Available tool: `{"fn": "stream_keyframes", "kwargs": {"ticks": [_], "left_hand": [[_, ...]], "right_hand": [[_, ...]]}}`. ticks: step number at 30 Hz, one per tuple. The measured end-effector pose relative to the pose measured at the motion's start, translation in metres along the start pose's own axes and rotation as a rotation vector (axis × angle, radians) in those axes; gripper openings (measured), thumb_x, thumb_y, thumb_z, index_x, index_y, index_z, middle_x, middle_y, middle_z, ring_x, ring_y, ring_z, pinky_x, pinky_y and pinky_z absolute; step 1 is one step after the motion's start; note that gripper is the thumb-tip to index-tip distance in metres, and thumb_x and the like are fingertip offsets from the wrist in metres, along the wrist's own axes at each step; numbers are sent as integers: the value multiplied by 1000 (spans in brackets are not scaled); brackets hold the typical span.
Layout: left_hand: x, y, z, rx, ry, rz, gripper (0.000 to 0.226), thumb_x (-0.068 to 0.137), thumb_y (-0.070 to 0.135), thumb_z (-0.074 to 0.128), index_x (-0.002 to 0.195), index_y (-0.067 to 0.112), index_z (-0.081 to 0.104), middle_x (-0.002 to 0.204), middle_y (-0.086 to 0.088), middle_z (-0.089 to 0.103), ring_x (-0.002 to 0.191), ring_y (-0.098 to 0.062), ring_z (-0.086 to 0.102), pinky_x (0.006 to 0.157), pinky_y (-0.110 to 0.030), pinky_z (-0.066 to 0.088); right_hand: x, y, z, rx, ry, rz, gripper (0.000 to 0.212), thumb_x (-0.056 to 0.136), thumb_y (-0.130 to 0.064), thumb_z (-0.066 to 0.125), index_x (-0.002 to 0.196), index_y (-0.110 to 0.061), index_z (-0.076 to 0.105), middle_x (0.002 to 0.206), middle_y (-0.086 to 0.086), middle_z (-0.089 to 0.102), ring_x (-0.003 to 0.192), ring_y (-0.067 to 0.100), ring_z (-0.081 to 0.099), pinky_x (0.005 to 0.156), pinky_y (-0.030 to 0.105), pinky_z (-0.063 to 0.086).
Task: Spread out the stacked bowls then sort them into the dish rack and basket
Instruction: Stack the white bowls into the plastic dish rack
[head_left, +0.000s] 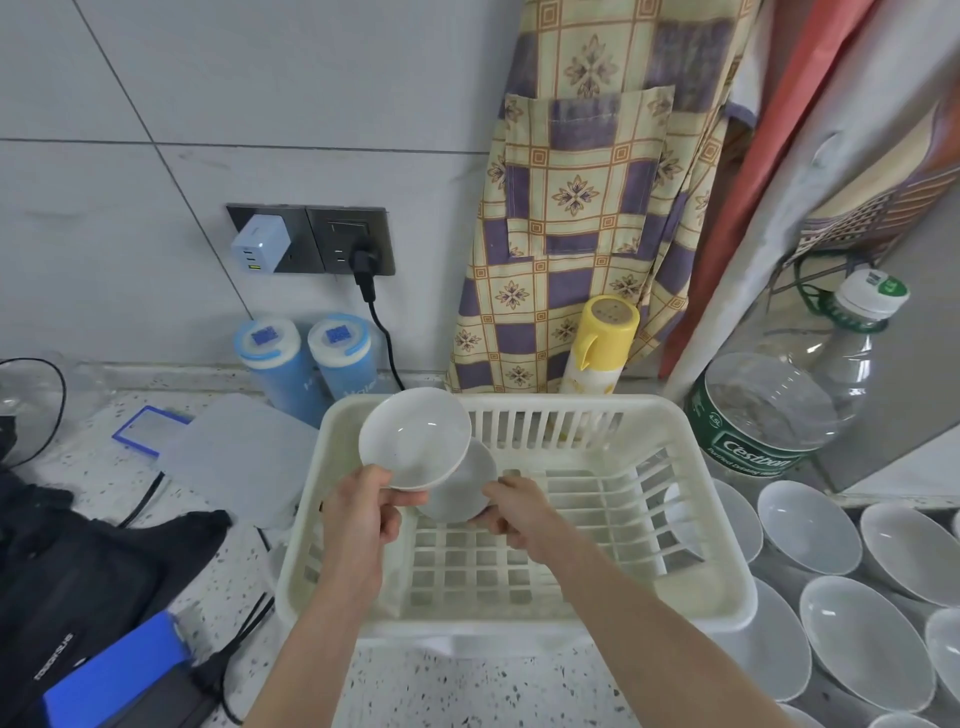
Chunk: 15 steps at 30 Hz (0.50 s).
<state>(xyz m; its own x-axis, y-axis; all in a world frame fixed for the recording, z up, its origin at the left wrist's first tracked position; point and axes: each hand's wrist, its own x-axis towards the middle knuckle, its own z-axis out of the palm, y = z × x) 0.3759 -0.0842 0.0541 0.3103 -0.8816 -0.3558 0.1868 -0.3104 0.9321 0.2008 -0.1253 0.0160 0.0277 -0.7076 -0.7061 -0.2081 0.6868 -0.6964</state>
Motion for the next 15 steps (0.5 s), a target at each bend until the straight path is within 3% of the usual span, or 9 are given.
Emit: {"fn": "stream_keyframes", "kwargs": {"ticks": [4, 6, 8, 10, 15], "left_hand": [[-2, 1, 2, 93, -16, 16, 25, 85, 16, 46, 99, 8, 65, 72, -19, 74, 37, -10, 27, 36, -17, 27], [-3, 1, 5, 137, -18, 10, 23, 86, 15, 47, 100, 11, 65, 70, -17, 75, 36, -10, 26, 35, -17, 26], [-3, 1, 9, 173, -17, -3, 23, 87, 13, 48, 103, 12, 65, 68, -15, 75, 36, -11, 24, 35, -17, 26], [-4, 0, 12, 200, -21, -12, 25, 87, 12, 49, 107, 11, 64, 66, -15, 74, 36, -10, 25, 35, -17, 26], [-5, -2, 15, 265, -69, -11, 29, 89, 11, 49, 115, 17, 59, 66, -12, 75, 32, -6, 28, 35, -16, 30]], "right_hand": [[-10, -3, -13, -315, 177, -159, 28, 92, -36, 45, 96, -15, 63, 74, -1, 72, 55, 13, 59, 52, 24, 46], [-17, -7, -20, -285, 281, -308, 28, 95, -40, 43, 94, -22, 64, 70, -3, 72, 63, 17, 64, 59, 29, 47], [-24, -11, -22, -117, 206, -402, 28, 96, -42, 41, 93, -29, 66, 72, -1, 72, 78, 20, 68, 68, 31, 46], [-29, -15, -21, -91, 118, -429, 32, 96, -46, 42, 103, -28, 68, 90, 0, 72, 89, 21, 68, 73, 30, 46], [-31, -16, -19, -213, 139, -459, 29, 90, -15, 51, 116, -12, 64, 94, 8, 71, 78, 17, 65, 61, 24, 48]]}}
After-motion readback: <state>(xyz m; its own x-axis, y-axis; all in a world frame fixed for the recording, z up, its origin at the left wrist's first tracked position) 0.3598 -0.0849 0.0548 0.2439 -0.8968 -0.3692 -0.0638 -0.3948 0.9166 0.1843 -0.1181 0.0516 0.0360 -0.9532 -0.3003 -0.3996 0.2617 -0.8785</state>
